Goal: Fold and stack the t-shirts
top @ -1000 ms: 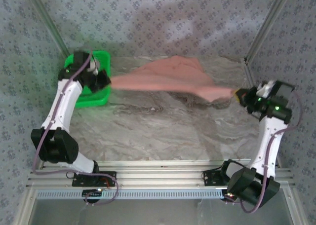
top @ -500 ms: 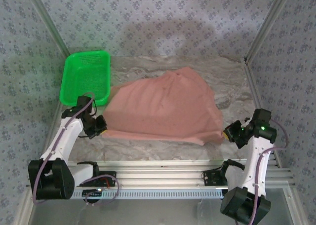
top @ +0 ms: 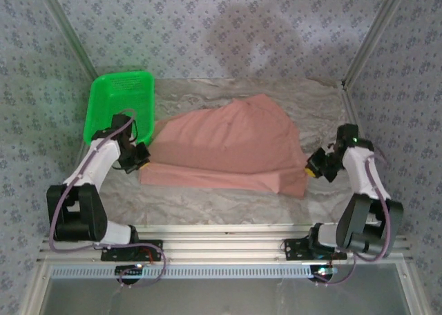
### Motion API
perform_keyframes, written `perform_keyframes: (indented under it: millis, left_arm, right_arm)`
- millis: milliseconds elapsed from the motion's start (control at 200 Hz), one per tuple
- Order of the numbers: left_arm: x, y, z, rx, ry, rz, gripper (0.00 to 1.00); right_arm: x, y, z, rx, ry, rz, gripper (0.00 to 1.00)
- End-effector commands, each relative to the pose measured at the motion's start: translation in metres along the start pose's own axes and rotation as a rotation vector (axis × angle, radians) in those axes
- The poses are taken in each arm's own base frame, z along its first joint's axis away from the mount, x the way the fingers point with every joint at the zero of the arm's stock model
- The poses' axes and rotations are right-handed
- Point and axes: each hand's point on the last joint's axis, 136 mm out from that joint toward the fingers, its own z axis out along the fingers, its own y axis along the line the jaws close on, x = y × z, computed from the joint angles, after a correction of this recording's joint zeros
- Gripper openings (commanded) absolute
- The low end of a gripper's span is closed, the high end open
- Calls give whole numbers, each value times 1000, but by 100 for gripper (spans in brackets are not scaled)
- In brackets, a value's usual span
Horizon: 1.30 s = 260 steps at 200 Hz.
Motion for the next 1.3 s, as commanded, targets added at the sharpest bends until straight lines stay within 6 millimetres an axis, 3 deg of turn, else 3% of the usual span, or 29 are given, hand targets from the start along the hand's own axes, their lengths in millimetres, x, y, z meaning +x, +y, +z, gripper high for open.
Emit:
perform_keyframes:
  millis: [0,345,924,949,994,1049,1174,1294]
  left_arm:
    - [-17,-3,-1,-12,-35,10,0]
    - [-21,4,16,-57,-23,-14,0]
    - [-36,2,41,-76,-22,-23,0]
    - [-38,0,42,-67,-28,-24,5]
    - [-41,-5,41,-46,-37,-27,27]
    - [-45,-13,36,-14,-43,-34,46]
    - [-46,-36,-1,57,-88,-15,61]
    - [-24,-39,-40,100,-118,-18,67]
  right_arm:
    - [-30,22,1,9,-45,-105,0]
    - [-77,61,16,71,-13,-232,0]
    - [-117,69,56,158,58,-324,2]
    - [-119,71,59,150,57,-321,8]
    - [-124,74,63,132,47,-313,17]
    - [-132,82,63,92,27,-302,36]
    - [-137,108,21,-4,-81,-337,58]
    - [-101,113,-25,-55,-130,-345,67]
